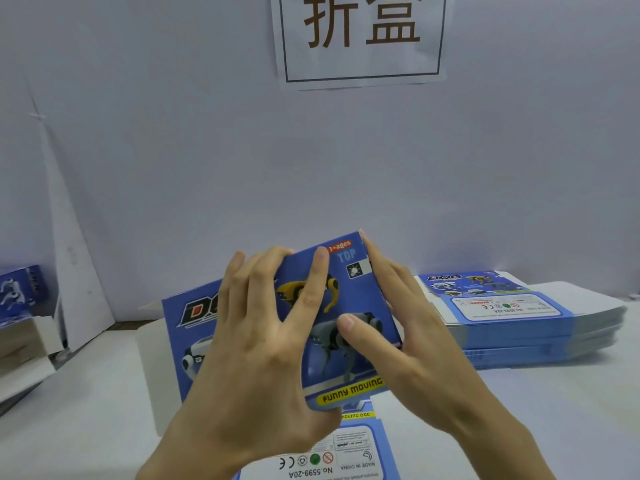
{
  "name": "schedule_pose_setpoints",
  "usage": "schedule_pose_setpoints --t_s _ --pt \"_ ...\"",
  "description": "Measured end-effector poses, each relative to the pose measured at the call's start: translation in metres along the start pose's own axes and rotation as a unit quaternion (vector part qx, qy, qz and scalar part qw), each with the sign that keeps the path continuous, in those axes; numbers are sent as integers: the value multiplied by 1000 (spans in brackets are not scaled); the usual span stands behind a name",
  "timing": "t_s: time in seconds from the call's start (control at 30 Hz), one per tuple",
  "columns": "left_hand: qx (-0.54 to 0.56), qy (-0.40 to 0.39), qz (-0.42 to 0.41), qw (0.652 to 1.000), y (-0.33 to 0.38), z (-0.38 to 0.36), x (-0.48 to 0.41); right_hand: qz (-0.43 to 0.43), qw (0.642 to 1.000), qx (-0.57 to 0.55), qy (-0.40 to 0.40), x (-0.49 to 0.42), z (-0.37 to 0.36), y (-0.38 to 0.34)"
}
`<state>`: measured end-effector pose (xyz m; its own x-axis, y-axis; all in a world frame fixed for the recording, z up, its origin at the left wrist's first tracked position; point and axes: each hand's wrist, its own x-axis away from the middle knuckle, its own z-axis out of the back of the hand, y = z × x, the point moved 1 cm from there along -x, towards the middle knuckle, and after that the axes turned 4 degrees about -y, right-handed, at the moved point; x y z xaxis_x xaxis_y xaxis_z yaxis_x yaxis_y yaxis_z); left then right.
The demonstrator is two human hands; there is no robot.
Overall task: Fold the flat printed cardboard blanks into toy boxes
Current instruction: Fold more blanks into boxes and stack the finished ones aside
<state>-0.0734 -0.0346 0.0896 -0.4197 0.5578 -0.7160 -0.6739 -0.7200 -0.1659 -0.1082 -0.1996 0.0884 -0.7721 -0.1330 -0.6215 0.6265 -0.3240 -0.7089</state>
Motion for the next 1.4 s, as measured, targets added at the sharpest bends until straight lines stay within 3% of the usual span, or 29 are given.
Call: schedule_pose_setpoints --t_s 0.27,0.4,0.5,0.73,0.83,0.9,1.0,1.1,1.23,1.4 --pt "20 5 6 1000 -2 1 -1 -17 996 -67 -64 2 3 -3" --pt "46 6 68 997 -6 0 0 -41 995 -37 -79 6 16 -2" --pt "56 28 108 992 -7 1 0 -48 992 62 -104 7 15 0" --pt "49 62 116 990 -10 -1 1 -22 994 70 -87 3 -4 -2" --pt "98 97 127 982 0 -5 -4 -12 998 40 46 0 -8 0" --pt "137 106 124 977 5 -9 -4 -50 994 -30 88 -2 -5 4" --pt "273 71 115 952 4 -10 -1 -86 992 -82 35 -1 12 12" --pt "423 48 137 894 -4 -8 2 -35 996 75 39 2 29 8" --pt "476 6 108 873 -8 -6 2 7 986 155 -67 7 40 1" --pt "466 28 94 879 -12 -1 5 -5 995 75 -61 9 42 -3"
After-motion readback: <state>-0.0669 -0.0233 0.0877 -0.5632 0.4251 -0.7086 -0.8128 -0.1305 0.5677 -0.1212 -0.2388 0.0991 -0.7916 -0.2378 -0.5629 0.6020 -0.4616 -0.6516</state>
